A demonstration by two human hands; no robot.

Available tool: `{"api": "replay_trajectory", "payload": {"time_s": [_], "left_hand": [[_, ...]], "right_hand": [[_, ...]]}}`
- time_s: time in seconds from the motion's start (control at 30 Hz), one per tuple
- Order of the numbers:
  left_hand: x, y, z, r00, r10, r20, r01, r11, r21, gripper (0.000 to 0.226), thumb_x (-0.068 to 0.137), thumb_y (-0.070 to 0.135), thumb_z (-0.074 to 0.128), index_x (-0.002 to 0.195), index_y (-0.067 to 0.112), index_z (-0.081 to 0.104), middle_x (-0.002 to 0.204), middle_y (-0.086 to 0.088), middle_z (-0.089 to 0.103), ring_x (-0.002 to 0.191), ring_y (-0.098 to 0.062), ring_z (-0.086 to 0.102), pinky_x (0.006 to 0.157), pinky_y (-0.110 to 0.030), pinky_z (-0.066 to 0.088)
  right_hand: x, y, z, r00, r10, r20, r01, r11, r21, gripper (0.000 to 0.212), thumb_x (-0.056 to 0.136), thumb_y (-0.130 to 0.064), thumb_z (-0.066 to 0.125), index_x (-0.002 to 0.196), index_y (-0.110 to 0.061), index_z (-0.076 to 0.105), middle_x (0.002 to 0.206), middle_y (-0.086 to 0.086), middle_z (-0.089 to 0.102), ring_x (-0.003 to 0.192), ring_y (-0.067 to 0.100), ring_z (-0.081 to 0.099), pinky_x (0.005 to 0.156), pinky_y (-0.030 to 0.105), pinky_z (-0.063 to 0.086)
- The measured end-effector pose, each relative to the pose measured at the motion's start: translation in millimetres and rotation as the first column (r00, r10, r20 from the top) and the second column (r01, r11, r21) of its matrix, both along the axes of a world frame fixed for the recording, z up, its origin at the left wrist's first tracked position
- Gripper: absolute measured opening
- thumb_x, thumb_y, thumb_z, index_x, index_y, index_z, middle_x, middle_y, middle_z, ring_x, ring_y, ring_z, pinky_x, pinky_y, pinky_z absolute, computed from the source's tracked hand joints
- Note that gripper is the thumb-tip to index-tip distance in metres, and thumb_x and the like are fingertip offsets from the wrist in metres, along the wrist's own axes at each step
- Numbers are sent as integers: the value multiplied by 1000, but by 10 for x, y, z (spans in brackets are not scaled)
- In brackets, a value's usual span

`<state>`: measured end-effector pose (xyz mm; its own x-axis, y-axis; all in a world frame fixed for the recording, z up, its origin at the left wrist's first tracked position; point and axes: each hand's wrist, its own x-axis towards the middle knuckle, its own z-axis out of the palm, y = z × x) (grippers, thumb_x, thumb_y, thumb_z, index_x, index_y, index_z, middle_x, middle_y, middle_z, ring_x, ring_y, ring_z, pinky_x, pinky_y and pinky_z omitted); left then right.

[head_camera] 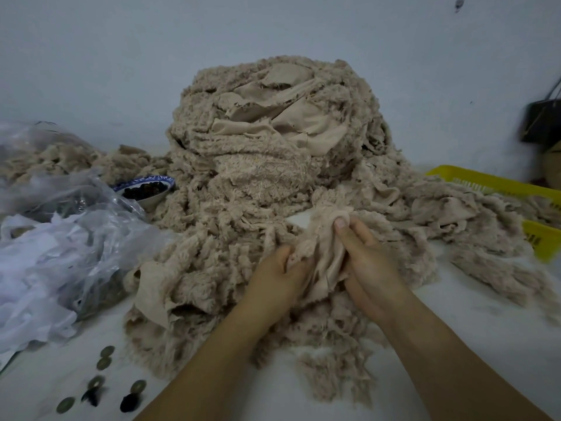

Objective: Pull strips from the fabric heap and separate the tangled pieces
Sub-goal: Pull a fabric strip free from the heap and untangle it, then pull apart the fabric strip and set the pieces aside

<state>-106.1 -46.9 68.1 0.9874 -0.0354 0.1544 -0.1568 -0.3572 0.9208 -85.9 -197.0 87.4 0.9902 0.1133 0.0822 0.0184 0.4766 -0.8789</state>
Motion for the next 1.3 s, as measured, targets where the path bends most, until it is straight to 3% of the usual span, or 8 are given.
{"api": "replay_trajectory", "payload": {"time_s": [0.17,0.43,0.57,0.7,0.83,0.93,1.03,1.3], "left_hand": [[83,25,3,993,121,-14,-112,955,276,23,100,33,55,81,22,53,71,1,55,55,-4,47,45,-17,31],[112,29,-60,983,182,34,-176,867,467,18,96,20,55,81,25,46,68,5,50,58,-10,46,46,-26,28],[129,70,-65,968,248,46,-240,851,467,17,96,27,55,81,21,49,71,0,55,67,-21,53,54,-32,36],[138,98,22,922,384,-48,-368,910,191,18,97,28,55,82,19,53,72,4,56,62,-8,49,48,-22,35],[125,237,81,849,474,-233,-527,783,-330,24,104,24,47,96,16,67,88,-4,67,78,-17,61,66,-28,46],[56,127,22,953,301,-38,-303,944,-128,6,100,27,55,97,26,61,101,3,63,87,-13,58,73,-28,44],[-15,-23,43,997,36,72,-35,999,-9,17,96,38,62,110,46,55,114,31,49,101,16,50,77,-8,41],[-81,-57,57,997,-76,17,78,955,-287,35,83,61,67,102,32,71,98,11,73,94,-6,68,78,-20,53]], "right_hand": [[52,-25,9,989,-133,-66,139,986,95,23,101,-22,51,119,-13,63,123,8,69,116,20,65,103,39,50],[43,-153,197,964,-265,1,256,932,258,12,103,-20,48,101,-20,60,74,-9,72,69,7,66,74,29,53],[32,-233,219,967,-254,-23,250,924,291,12,104,-18,48,95,-18,55,52,-3,51,35,3,39,33,16,31],[56,-301,203,970,-238,-36,235,901,366,14,105,-17,45,96,-19,55,52,-1,48,30,4,31,29,15,25],[144,-428,142,966,-248,-79,258,874,412,11,105,-20,47,96,-18,53,63,-1,51,30,4,30,30,16,27],[182,-399,58,982,-177,-59,186,948,256,9,103,-19,50,105,-12,56,66,1,52,30,4,28,29,16,26],[153,-255,-2,998,-51,-40,56,988,142,23,99,-20,56,120,-12,60,70,3,61,30,5,31,29,16,29],[-40,-35,23,984,177,15,-174,977,-120,44,92,-26,63,135,-31,54,100,2,75,53,6,62,40,17,44]]}}
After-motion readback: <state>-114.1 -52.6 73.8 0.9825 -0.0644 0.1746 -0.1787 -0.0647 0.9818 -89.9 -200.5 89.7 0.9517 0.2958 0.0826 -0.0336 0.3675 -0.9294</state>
